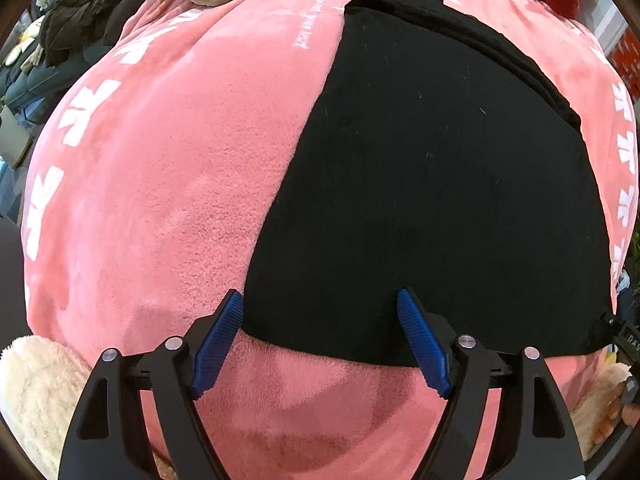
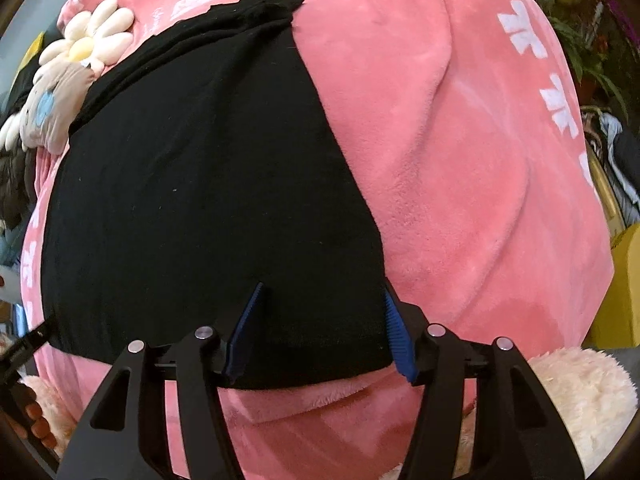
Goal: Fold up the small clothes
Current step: 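Open both tools and release the narrowed shirt onto the bean bag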
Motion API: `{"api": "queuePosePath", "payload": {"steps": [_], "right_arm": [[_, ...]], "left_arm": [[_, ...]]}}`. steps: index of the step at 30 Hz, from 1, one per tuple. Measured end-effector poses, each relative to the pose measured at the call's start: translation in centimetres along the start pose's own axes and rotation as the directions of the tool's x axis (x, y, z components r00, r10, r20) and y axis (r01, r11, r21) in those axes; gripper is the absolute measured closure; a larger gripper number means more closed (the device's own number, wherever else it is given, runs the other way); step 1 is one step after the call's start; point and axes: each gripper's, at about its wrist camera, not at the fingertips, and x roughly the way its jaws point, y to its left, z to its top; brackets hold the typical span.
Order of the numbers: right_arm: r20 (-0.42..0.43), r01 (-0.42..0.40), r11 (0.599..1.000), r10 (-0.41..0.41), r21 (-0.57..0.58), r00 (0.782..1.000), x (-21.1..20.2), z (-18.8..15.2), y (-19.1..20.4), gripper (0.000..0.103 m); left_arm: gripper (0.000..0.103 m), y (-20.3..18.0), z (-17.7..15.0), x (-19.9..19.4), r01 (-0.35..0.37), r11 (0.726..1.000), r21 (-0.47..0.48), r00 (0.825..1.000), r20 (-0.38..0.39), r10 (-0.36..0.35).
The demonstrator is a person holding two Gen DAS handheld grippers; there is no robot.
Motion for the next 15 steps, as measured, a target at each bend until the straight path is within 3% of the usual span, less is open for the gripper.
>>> {"api": "queuePosePath", "payload": {"steps": [7, 10, 12, 14, 15], "right_arm": [[-0.005, -0.019, 1.0, 0.019, 0.025, 1.0, 0.4, 0.2, 0.2, 0.043], [-0.002, -0.015, 1.0, 0.015, 0.022, 1.0, 0.3, 0.2, 0.3, 0.043], [-0.002, -0.022, 1.0, 0.022, 0.022, 1.0, 0.4, 0.2, 0.3, 0.043], [0.001, -0.033, 0.999, 0.033, 0.022, 0.999, 0.1, 0.1, 0.1, 0.048], [0.001, -0.036, 0.999, 0.036, 0.02, 0.999, 0.0, 0.1, 0.0, 0.049]], "left_arm": [[0.014, 1.5, 0.5, 0.8, 0.091, 0.99, -0.104, 0.996, -0.006, -0.092], [0.015, 2.1, 0.9, 0.7, 0.134, 0.984, -0.121, 0.991, 0.022, -0.132], [0.025, 2.4, 0.9, 0.4, 0.161, 0.98, -0.119, 0.987, 0.043, -0.156], [0.048, 2.7, 0.8, 0.1, 0.159, 0.981, -0.112, 0.987, 0.054, -0.154], [0.051, 3.0, 0.8, 0.0, 0.159, 0.981, -0.112, 0.987, 0.053, -0.154]]}}
